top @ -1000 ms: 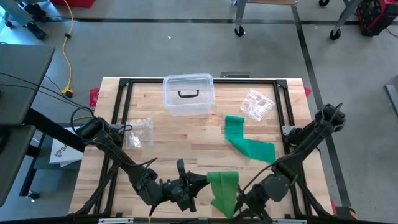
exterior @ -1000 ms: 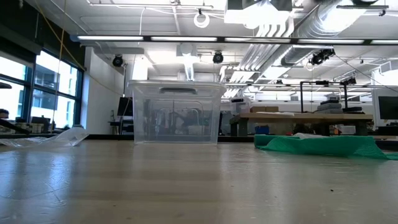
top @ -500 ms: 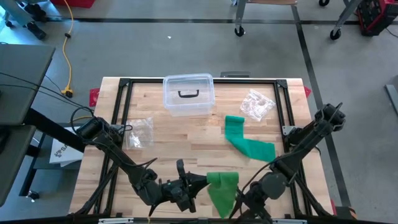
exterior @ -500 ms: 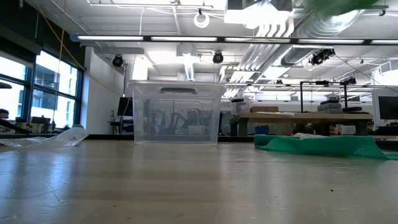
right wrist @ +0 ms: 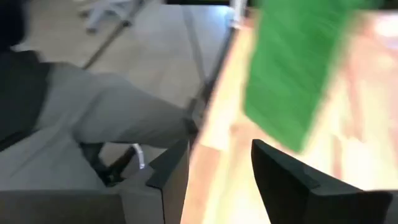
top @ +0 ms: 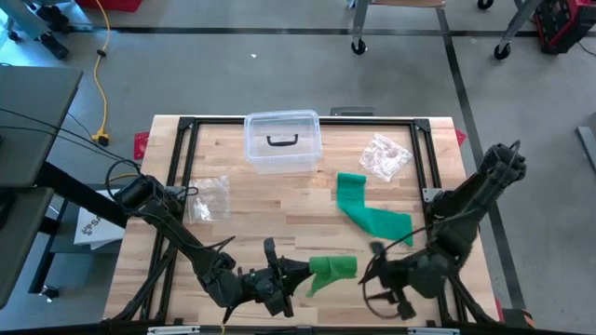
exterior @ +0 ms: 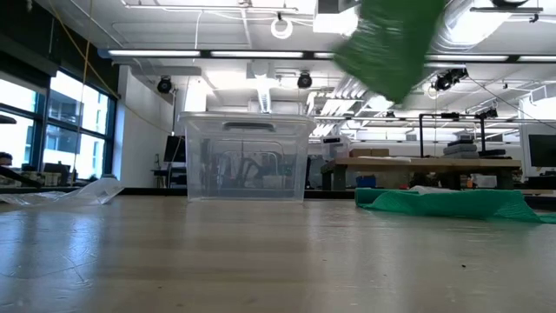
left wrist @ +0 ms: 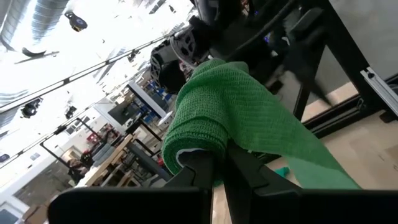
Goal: Roll bandage
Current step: Roll the green bandage
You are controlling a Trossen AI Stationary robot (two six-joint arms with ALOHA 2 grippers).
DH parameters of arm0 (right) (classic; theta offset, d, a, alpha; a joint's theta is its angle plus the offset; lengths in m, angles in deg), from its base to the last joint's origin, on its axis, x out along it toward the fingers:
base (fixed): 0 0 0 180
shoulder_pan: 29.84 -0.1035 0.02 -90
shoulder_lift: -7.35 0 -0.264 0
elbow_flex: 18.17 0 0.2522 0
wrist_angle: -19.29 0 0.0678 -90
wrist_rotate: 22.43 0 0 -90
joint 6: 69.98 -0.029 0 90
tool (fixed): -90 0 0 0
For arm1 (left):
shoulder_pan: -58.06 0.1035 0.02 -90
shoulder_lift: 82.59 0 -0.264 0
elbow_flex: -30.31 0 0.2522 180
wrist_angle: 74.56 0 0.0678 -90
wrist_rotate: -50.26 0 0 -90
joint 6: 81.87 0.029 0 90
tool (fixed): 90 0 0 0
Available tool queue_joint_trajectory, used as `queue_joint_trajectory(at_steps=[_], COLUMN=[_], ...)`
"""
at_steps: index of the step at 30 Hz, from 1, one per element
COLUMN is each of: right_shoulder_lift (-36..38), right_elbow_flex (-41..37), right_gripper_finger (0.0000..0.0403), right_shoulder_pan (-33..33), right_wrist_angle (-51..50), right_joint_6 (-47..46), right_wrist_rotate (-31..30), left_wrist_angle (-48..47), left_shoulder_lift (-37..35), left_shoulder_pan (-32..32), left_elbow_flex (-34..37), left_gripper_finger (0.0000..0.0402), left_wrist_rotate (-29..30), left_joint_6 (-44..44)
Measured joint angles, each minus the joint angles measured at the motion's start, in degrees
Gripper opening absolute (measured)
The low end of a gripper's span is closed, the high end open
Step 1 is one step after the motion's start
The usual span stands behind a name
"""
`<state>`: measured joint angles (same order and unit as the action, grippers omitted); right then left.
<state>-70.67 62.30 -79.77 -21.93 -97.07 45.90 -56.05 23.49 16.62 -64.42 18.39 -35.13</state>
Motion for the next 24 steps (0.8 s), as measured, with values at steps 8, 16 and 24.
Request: queue_joint_trajectory(at_steps=[8, 16, 24], right_shoulder_lift=[0.63, -3.47, -7.48], right_elbow_flex=[0.02, -0.03, -0.03], right_gripper_finger=[0.0143, 0.0134, 0.0134], right_shoulder_pan=[-9.36, -13.62, -10.11], right_wrist_angle=[-18.11, 2.1, 28.63], right_joint_6=[-6.3, 6.07, 30.95], right_wrist_rotate=[-27.08, -46.09, -40.19], left_wrist_angle=[-0.2, -0.46, -0.79], left_shoulder_lift=[0.0, 0.0, 0.0], left_shoulder_pan=[-0.36, -0.36, -0.36], left_elbow_flex=[0.0, 0.0, 0.02], left_gripper_finger=[0.0012, 0.0012, 0.0012], left_wrist_rotate=[-0.69, -3.32, -3.83], left_joint_6=[-0.11, -1.14, -1.18])
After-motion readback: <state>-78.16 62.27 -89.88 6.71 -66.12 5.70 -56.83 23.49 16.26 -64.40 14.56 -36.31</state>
